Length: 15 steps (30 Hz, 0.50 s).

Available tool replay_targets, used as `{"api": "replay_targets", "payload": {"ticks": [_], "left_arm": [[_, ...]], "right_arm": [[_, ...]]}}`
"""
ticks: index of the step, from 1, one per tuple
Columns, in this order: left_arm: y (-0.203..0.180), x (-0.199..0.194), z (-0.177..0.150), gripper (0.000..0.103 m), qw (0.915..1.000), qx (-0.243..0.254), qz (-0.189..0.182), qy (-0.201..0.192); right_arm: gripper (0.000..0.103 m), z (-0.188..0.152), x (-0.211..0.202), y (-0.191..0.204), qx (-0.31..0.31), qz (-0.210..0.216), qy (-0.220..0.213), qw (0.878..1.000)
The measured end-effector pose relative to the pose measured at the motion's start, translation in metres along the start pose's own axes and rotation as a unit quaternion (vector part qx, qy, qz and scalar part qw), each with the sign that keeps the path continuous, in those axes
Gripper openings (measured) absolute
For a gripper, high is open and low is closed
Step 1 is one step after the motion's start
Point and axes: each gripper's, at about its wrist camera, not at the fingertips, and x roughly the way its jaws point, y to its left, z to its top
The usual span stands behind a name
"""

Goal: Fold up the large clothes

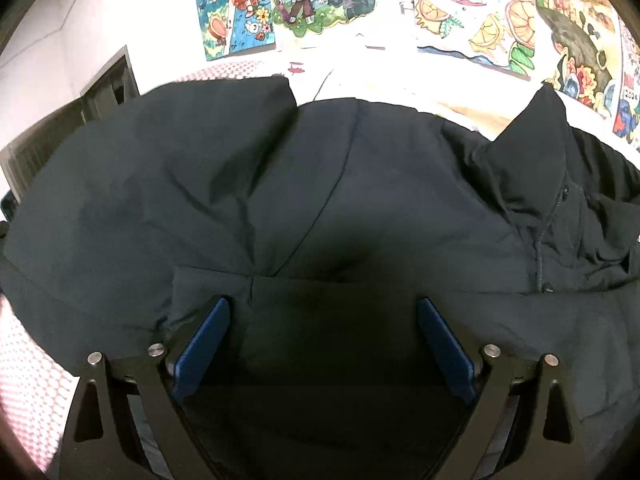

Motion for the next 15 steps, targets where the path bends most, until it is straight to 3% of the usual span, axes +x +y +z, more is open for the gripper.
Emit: {"api": "replay_targets", "payload": {"ticks": [1,4,6,10,15], "left_arm": [[-0.003,0.001,0.0,0.046,0.9998,0.013,0.012,0.0],[-0.006,-0.003,0.005,0.021,0.9986,0.036,0.035,-0.015],[-0.009,-0.008,0.01,0.011,0.9981,0.037,0.04,-0.027],[-0.024,-0.032,0.012,0.007,0.9937,0.07,0.038,-0.079],[-0.07,-0.071,0.005,0.006,0.9791,0.146,0.007,-0.141]], "right_arm": [[0.097,-0.002,0.003,-0.001,0.001,0.001,0.001,1.0],[0.097,-0.006,0.005,-0.006,0.013,0.015,0.002,1.0],[0.097,-0.005,0.0,-0.011,0.023,0.028,-0.006,0.999],[0.097,-0.008,-0.024,-0.032,0.054,0.048,-0.009,0.997],[0.097,-0.02,-0.067,-0.079,0.095,0.023,0.01,0.995]]}}
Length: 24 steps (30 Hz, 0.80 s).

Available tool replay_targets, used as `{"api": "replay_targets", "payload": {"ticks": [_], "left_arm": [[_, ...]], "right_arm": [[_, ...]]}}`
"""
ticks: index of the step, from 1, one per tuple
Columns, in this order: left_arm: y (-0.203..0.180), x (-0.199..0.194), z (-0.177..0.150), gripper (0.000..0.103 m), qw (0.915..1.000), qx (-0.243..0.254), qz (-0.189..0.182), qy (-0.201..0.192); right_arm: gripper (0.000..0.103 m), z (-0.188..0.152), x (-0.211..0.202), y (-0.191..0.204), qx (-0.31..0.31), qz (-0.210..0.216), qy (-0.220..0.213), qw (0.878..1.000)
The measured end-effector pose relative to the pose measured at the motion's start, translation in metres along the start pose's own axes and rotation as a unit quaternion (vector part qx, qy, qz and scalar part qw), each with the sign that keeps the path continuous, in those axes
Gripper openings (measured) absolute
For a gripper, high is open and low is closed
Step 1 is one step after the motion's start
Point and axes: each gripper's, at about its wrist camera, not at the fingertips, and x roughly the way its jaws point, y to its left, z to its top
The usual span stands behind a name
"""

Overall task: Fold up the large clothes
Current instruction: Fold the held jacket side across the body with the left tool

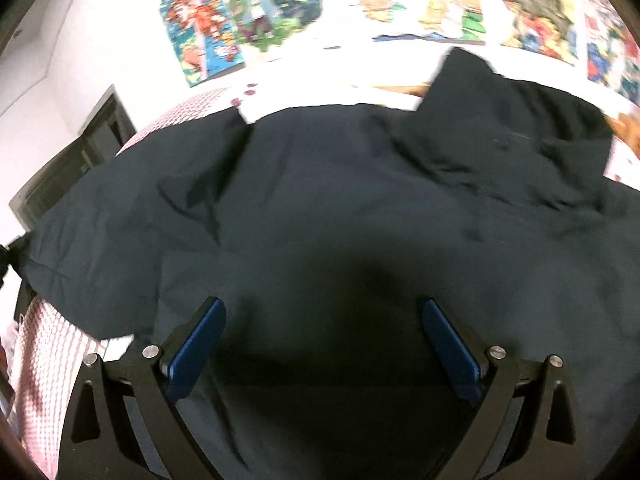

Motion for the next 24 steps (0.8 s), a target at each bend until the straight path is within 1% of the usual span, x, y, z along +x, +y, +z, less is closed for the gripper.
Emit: {"api": "replay_targets", "payload": {"ticks": [2,4,5,6,8,10,12,14,16,17,18,19,20,23,24], "left_arm": [[-0.027,-0.017,0.004,0.006,0.9986,0.039,-0.026,-0.024],[-0.061,-0.035,0.004,0.006,0.9935,0.089,-0.052,-0.048],[-0.074,-0.041,0.003,0.006,0.991,0.104,-0.063,-0.055],[-0.094,-0.052,0.0,0.006,0.986,0.129,-0.085,-0.063],[-0.125,-0.065,-0.008,0.006,0.9774,0.159,-0.123,-0.065],[-0.155,-0.076,-0.021,0.006,0.9662,0.184,-0.172,-0.057],[-0.183,-0.082,-0.036,0.006,0.956,0.209,-0.199,-0.051],[-0.217,-0.087,-0.059,0.006,0.9412,0.241,-0.234,-0.033],[-0.243,-0.088,-0.079,0.006,0.9313,0.263,-0.251,-0.015],[-0.261,-0.087,-0.093,0.006,0.9237,0.278,-0.264,-0.001],[-0.268,-0.086,-0.103,0.006,0.9194,0.286,-0.27,0.006],[-0.283,-0.084,-0.119,0.006,0.9111,0.299,-0.283,0.019],[-0.29,-0.083,-0.131,0.006,0.906,0.304,-0.293,0.028],[-0.312,-0.079,-0.177,0.006,0.8867,0.329,-0.318,0.063],[-0.32,-0.076,-0.192,0.006,0.878,0.345,-0.323,0.076]], "right_arm": [[0.097,-0.004,-0.016,-0.021,0.011,-0.015,0.004,1.0],[0.097,-0.007,-0.028,-0.039,0.017,-0.027,0.002,0.999],[0.097,-0.01,-0.04,-0.051,0.021,-0.038,-0.002,0.999],[0.097,-0.009,-0.043,-0.059,0.023,-0.043,-0.003,0.999],[0.097,-0.012,-0.058,-0.08,0.03,-0.06,-0.006,0.998],[0.097,-0.01,-0.065,-0.095,0.035,-0.075,-0.009,0.997],[0.097,-0.01,-0.069,-0.11,0.028,-0.103,-0.008,0.994],[0.097,-0.013,-0.075,-0.126,0.014,-0.143,-0.008,0.99],[0.097,-0.013,-0.078,-0.136,0.02,-0.155,-0.003,0.988],[0.097,-0.014,-0.082,-0.147,0.031,-0.158,-0.003,0.987],[0.097,-0.015,-0.086,-0.153,0.04,-0.163,-0.005,0.986],[0.097,-0.016,-0.09,-0.164,0.05,-0.178,-0.009,0.983],[0.097,-0.017,-0.092,-0.171,0.052,-0.191,-0.01,0.98],[0.097,-0.022,-0.092,-0.191,0.049,-0.228,-0.009,0.972],[0.097,-0.023,-0.092,-0.195,0.053,-0.232,-0.008,0.971]]}}
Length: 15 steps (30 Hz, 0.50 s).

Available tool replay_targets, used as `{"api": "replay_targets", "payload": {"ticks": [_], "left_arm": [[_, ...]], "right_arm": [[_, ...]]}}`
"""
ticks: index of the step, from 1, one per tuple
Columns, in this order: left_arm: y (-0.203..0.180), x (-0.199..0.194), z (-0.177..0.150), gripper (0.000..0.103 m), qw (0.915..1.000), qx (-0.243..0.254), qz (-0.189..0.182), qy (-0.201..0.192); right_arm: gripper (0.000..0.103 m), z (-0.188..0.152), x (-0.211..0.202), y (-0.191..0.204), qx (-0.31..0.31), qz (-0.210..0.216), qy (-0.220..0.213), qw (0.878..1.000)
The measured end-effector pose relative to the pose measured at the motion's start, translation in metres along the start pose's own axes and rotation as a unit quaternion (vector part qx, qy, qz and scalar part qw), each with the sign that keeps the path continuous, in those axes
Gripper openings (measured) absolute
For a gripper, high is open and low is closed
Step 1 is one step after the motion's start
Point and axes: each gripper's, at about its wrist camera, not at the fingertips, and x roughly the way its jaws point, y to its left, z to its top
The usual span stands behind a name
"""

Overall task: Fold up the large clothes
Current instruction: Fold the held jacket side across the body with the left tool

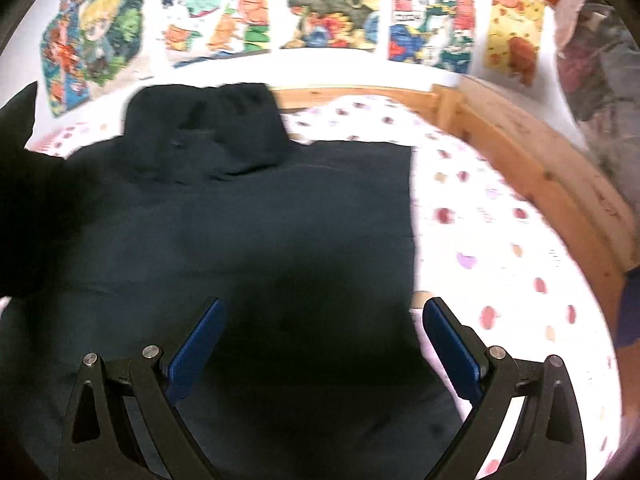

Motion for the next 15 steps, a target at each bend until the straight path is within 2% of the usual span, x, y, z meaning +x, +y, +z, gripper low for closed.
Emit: {"api": "replay_targets", "payload": {"ticks": [5,9,11,14,15], "left_arm": [[-0.041,0.036,-0.036,0.007,0.995,0.052,-0.038,0.076],[-0.046,0.052,-0.058,0.008,0.9874,0.063,-0.064,0.131],[-0.043,0.051,-0.061,0.009,0.9858,0.056,-0.074,0.14],[-0.038,0.044,-0.062,0.02,0.9822,0.05,-0.1,0.151],[-0.037,0.038,-0.063,0.032,0.9802,0.049,-0.114,0.155]], "right_arm": [[0.097,-0.01,0.023,-0.028,0.025,0.001,0.031,0.999],[0.097,-0.014,0.038,-0.042,0.027,0.008,0.046,0.999],[0.097,-0.015,0.045,-0.045,0.022,0.02,0.056,0.998],[0.097,-0.015,0.046,-0.046,0.018,0.031,0.057,0.998],[0.097,-0.015,0.044,-0.045,0.019,0.034,0.052,0.998]]}}
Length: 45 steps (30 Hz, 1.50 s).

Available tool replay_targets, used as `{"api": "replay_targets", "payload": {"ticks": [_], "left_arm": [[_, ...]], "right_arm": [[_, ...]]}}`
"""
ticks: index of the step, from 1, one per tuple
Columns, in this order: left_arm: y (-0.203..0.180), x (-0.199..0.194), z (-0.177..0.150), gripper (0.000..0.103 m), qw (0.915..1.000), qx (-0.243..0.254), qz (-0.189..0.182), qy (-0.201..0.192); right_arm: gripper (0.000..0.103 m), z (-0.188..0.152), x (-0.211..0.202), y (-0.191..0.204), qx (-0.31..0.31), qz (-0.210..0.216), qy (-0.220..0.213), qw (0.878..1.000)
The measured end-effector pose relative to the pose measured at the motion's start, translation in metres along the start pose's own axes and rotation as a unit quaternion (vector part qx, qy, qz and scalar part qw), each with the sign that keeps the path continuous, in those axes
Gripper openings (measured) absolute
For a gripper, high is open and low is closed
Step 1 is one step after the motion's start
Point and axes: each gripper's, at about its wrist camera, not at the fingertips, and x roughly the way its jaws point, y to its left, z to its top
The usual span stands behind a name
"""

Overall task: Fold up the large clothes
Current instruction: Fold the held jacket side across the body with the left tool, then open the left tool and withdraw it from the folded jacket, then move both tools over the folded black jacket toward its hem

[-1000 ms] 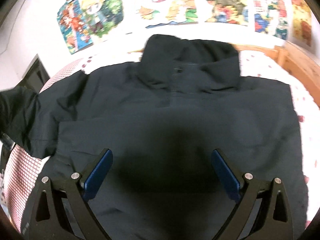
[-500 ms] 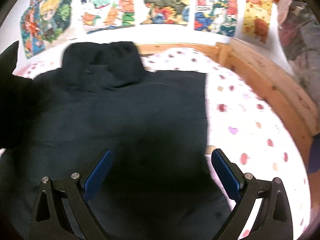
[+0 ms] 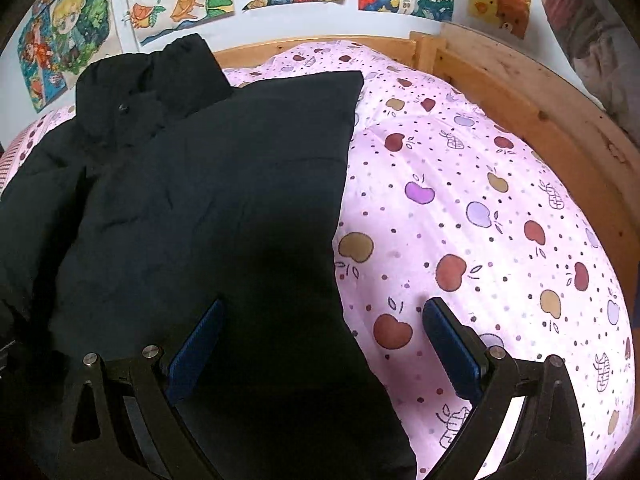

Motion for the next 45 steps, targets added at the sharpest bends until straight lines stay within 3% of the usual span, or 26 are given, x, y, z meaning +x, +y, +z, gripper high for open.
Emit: {"api": "replay_targets", "payload": {"ticks": [3,4,11,14,17,21,24,26,29,32,34,36,38,39,41,45], "left_arm": [[0.001,-0.014,-0.005,0.073,0.9995,0.007,-0.028,-0.009],[-0.001,-0.018,-0.008,0.081,0.9994,0.01,-0.03,-0.016],[0.0,-0.057,-0.022,0.082,0.9982,0.041,-0.041,-0.017],[0.014,-0.081,-0.029,0.082,0.999,0.03,-0.017,-0.027],[0.044,-0.101,-0.033,0.082,0.9986,-0.03,0.033,-0.029],[0.095,-0.12,-0.039,0.082,0.9848,-0.14,0.09,-0.047],[0.131,-0.125,-0.046,0.084,0.9666,-0.197,0.155,-0.053],[0.147,-0.123,-0.049,0.086,0.9594,-0.215,0.175,-0.053],[0.165,-0.116,-0.052,0.087,0.9535,-0.22,0.199,-0.05],[0.177,-0.11,-0.054,0.087,0.9498,-0.229,0.209,-0.041],[0.186,-0.106,-0.055,0.087,0.9475,-0.244,0.203,-0.036],[0.194,-0.102,-0.055,0.087,0.9435,-0.258,0.205,-0.032],[0.199,-0.096,-0.054,0.087,0.9407,-0.267,0.208,-0.028],[0.201,-0.094,-0.054,0.087,0.9396,-0.27,0.209,-0.027],[0.202,-0.092,-0.053,0.087,0.9393,-0.27,0.21,-0.027],[0.198,-0.087,-0.047,0.087,0.9418,-0.257,0.213,-0.035]], "right_arm": [[0.097,-0.003,-0.006,0.002,-0.001,0.014,-0.016,1.0],[0.097,-0.007,-0.009,0.002,-0.002,0.017,-0.018,1.0],[0.097,-0.018,-0.037,0.015,-0.01,0.052,-0.062,0.997],[0.097,-0.024,-0.06,0.035,-0.044,0.073,-0.094,0.992],[0.097,-0.033,-0.083,0.066,-0.105,0.1,-0.125,0.981],[0.097,-0.05,-0.1,0.124,-0.225,0.132,-0.133,0.956],[0.097,-0.068,-0.109,0.168,-0.318,0.127,-0.147,0.928],[0.097,-0.083,-0.115,0.195,-0.379,0.113,-0.167,0.903],[0.097,-0.099,-0.12,0.229,-0.432,0.086,-0.191,0.877],[0.097,-0.108,-0.118,0.258,-0.466,0.038,-0.208,0.859],[0.097,-0.11,-0.117,0.267,-0.474,0.016,-0.218,0.853],[0.093,-0.111,-0.122,0.274,-0.465,0.008,-0.22,0.857],[0.067,-0.106,-0.127,0.267,-0.447,0.023,-0.21,0.869],[0.063,-0.103,-0.131,0.264,-0.435,0.033,-0.206,0.876],[0.042,-0.092,-0.141,0.25,-0.398,0.055,-0.212,0.891],[0.029,-0.067,-0.16,0.198,-0.318,0.072,-0.231,0.917]]}}
